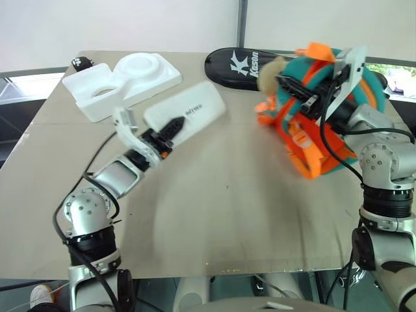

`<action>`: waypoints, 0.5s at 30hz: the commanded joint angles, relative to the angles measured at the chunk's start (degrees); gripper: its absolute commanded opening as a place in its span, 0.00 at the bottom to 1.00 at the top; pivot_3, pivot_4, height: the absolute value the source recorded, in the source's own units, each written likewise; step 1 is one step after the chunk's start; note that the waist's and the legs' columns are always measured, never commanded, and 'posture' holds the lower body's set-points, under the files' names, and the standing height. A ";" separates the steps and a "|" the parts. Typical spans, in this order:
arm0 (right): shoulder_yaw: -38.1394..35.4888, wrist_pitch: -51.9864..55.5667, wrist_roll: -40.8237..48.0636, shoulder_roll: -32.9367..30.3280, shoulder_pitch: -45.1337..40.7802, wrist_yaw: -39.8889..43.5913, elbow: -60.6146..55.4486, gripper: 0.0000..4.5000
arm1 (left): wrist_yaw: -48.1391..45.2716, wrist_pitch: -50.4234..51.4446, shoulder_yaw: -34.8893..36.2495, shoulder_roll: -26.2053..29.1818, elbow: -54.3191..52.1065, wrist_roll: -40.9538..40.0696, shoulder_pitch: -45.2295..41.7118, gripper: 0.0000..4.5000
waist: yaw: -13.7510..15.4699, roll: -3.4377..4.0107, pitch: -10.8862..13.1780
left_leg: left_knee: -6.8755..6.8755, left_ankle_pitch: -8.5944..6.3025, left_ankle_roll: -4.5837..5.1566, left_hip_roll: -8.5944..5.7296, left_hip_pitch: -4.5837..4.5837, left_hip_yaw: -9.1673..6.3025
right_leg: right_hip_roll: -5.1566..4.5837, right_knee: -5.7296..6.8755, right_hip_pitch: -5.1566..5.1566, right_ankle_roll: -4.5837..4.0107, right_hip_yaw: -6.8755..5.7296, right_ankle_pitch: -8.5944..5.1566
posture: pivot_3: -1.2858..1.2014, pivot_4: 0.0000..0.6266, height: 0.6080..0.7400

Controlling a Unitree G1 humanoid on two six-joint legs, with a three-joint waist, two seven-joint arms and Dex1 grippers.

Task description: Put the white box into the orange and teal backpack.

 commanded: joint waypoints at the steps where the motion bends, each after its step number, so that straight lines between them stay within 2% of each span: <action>1: 0.42 2.64 5.03 -2.52 -0.90 3.83 -5.65 0.01 | -6.88 -1.20 4.23 5.34 -4.77 0.30 3.03 0.25 | 0.00 0.01 0.01 | 0.00 0.00 0.00 0.00 0.00 0.02 | -0.01 -0.02 0.00 0.00 0.00 0.00 | 0.52 0.24 1.00; 5: 2.40 4.94 6.51 -7.59 3.94 9.12 -7.65 0.01 | -16.79 -0.87 8.86 12.65 -9.28 -1.34 9.42 0.25 | 0.37 -0.11 0.02 | 0.01 -0.01 0.00 0.00 -0.02 0.03 | -0.10 -0.06 0.02 -0.01 -0.08 -0.01 | 0.52 0.24 1.00; 7: -0.16 8.07 11.32 -9.17 6.68 10.61 -7.13 0.01 | -21.39 -0.25 10.39 16.06 -12.07 -3.10 10.80 0.25 | 0.70 -0.18 0.08 | 0.02 -0.01 0.00 0.00 -0.02 -0.05 | -0.14 -0.08 0.06 -0.03 -0.20 -0.02 | 0.52 0.24 1.00; 9: -0.29 7.74 10.72 -11.22 7.75 12.14 -5.94 0.01 | -25.59 -0.21 10.87 18.57 -14.05 -4.19 11.02 0.25 | 0.83 -0.17 0.14 | 0.07 -0.01 0.00 -0.01 0.00 -0.11 | -0.15 -0.06 0.13 -0.10 -0.24 -0.06 | 0.52 0.24 1.00; 15: -0.45 2.99 9.19 -12.79 8.66 14.82 -5.19 0.01 | -32.61 -4.68 6.80 20.77 -14.98 3.45 9.87 0.25 | 0.25 -0.15 0.16 | 0.24 -0.01 0.01 0.00 0.25 0.01 | -0.13 0.02 0.31 -0.24 -0.17 -0.14 | 0.52 0.24 1.00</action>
